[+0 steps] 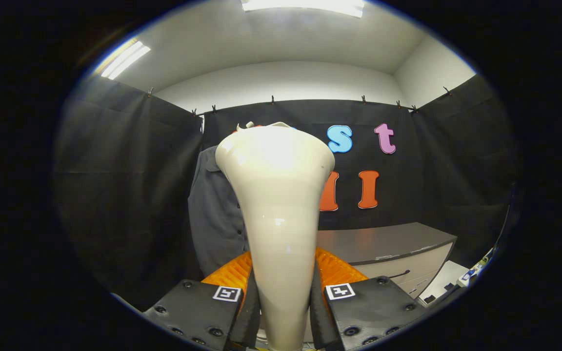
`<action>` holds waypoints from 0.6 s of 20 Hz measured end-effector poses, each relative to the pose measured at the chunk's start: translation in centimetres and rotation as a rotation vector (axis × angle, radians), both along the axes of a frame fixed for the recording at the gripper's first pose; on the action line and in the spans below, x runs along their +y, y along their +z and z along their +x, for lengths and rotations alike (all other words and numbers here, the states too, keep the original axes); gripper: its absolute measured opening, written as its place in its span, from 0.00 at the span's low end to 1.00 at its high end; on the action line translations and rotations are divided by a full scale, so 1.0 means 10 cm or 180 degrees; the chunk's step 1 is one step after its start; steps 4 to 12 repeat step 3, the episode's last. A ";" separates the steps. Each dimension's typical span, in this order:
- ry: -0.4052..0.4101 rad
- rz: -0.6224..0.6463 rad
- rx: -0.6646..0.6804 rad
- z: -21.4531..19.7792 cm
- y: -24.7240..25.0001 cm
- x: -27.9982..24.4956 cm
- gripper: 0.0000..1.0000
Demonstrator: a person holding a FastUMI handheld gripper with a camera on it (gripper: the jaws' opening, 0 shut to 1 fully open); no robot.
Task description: Iron the clothes twice with a garment steamer, once on the left side and once on the right side.
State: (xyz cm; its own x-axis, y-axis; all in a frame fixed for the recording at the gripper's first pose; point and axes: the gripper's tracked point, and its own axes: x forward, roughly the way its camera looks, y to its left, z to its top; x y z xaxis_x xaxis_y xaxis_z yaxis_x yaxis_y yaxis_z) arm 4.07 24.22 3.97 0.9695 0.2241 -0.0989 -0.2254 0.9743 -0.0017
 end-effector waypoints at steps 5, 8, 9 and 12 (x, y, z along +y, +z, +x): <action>-0.0003 -0.0005 -0.0004 0.01 -0.02 0.02 0.49; -0.0003 -0.0005 -0.0004 0.01 -0.02 0.02 0.49; -0.0003 -0.0005 -0.0004 0.01 -0.02 0.02 0.49; -0.0003 -0.0005 -0.0004 0.01 -0.02 0.02 0.49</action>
